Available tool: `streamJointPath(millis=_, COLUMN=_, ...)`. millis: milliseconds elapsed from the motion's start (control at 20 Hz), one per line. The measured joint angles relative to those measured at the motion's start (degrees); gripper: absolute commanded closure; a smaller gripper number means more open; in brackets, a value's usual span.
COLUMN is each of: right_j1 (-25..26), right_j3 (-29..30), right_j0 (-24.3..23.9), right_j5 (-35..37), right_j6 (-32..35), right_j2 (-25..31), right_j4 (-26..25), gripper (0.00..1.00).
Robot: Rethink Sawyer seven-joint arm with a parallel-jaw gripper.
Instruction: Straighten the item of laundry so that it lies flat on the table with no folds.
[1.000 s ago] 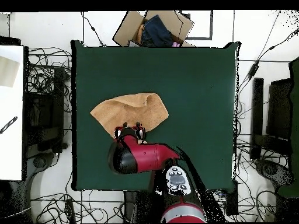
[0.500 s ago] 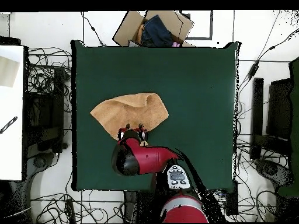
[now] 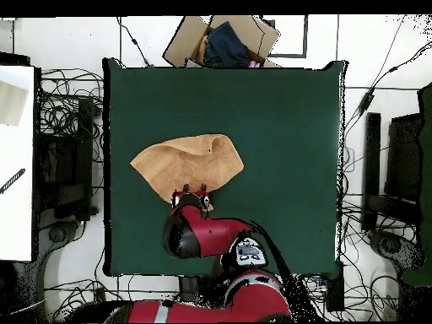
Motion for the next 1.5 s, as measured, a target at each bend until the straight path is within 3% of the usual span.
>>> streamJointPath(millis=800, right_j1=7.83, right_j3=-2.46, right_j0=0.67, right_j5=-7.18, right_j6=0.0, right_j2=-0.54, right_j4=0.0, gripper=0.0)
streamJointPath(millis=1500, right_j1=7.91, right_j3=-2.72, right_j0=-0.26, right_j5=-7.15, right_j6=0.0, right_j2=-0.1, right_j4=-0.99, gripper=0.0)
